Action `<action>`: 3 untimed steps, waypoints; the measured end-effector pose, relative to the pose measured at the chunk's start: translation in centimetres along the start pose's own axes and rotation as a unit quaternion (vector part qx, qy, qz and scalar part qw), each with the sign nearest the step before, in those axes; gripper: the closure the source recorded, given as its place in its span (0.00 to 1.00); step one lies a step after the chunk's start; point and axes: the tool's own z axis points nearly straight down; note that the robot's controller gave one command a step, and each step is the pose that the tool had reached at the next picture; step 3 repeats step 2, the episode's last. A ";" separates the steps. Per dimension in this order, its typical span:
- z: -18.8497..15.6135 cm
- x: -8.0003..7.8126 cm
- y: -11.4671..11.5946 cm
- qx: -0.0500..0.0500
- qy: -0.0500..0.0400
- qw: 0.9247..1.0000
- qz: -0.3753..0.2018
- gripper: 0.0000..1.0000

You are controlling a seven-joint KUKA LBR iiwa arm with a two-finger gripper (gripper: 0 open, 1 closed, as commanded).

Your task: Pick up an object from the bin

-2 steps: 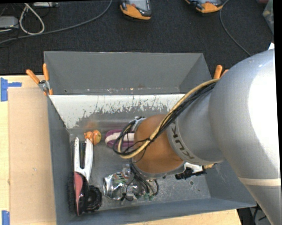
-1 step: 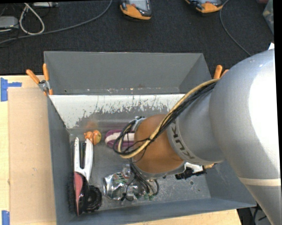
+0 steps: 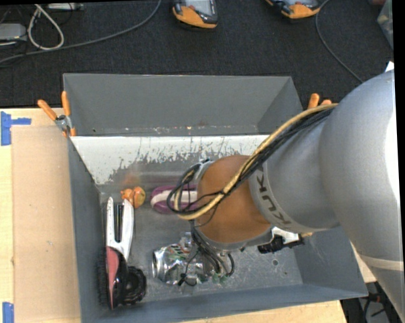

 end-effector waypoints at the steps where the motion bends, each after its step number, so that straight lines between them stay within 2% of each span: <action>1: -3.5 -0.2 0.1 -0.002 -0.005 1.000 0.000 1.00; 2: -5.3 -0.3 0.0 -0.002 -0.006 1.000 0.001 1.00; 3: -5.3 -0.3 0.0 -0.002 -0.006 1.000 0.001 1.00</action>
Offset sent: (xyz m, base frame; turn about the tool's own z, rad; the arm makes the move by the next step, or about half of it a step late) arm 0.0023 0.0003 0.0433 0.0005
